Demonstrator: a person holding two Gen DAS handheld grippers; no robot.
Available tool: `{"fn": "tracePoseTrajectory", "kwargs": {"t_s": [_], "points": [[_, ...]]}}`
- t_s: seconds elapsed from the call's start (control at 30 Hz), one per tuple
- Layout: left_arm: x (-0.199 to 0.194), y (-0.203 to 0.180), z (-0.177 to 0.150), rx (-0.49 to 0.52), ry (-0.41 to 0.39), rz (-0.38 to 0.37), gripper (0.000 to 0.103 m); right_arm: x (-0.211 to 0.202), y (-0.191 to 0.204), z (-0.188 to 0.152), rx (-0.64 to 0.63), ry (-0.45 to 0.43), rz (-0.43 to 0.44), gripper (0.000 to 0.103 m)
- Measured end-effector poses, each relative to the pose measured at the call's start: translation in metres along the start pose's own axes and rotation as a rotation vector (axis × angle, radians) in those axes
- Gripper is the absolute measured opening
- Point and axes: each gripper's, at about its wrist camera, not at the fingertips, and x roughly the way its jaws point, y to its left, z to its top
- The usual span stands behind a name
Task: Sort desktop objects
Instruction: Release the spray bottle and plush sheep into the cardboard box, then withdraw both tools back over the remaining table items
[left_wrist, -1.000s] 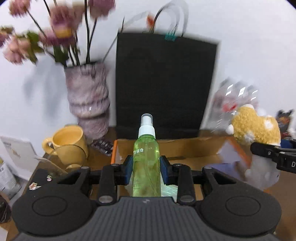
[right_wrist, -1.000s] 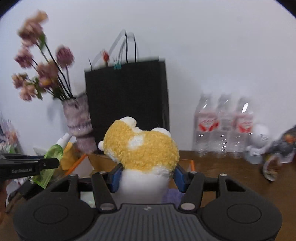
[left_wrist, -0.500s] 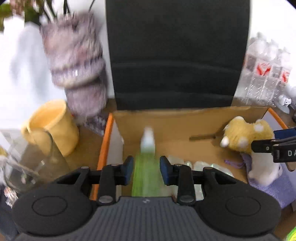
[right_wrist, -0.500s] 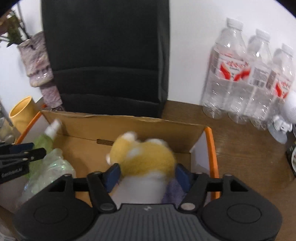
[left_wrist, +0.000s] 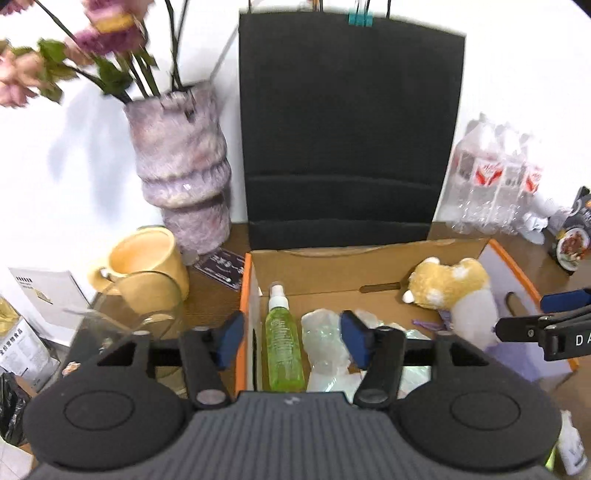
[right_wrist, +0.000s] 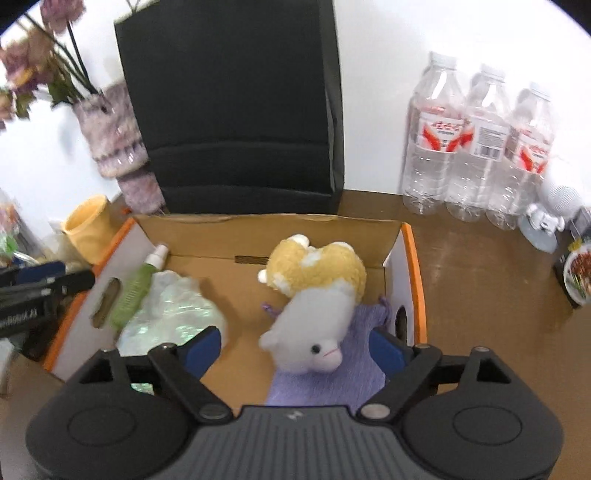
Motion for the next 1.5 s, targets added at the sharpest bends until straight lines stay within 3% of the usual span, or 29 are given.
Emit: {"fn": "tracePoseTrajectory", "kwargs": {"t_s": [0.23,0.33,0.47,0.63,0.77,0.97,1.5], "points": [[-0.077,-0.009,-0.034,0.029,-0.060,-0.019,0.077,-0.060,0.018,-0.043,0.014,-0.043,-0.005,0.091],[-0.111,-0.012,-0.072,0.019,-0.111,-0.028,0.084,-0.083,0.027,-0.074,0.009,-0.074,-0.019,0.093],[-0.141,-0.016,-0.136,-0.001,-0.117,-0.101,0.098,-0.104,0.041,-0.132,0.001,-0.090,-0.022,0.093],[-0.161,-0.018,-0.209,-0.029,-0.104,-0.107,0.098,-0.116,0.052,-0.209,-0.015,-0.090,-0.024,0.093],[-0.168,-0.020,-0.253,-0.028,-0.114,-0.108,0.098,-0.123,0.048,-0.266,0.050,-0.151,-0.038,0.093],[-0.155,-0.026,-0.265,-0.009,-0.092,-0.114,0.099,-0.117,0.045,-0.297,0.044,-0.198,-0.028,0.093],[-0.134,-0.026,-0.277,-0.030,-0.002,-0.132,0.103,-0.102,0.061,-0.305,-0.035,-0.174,-0.153,0.103]]}}
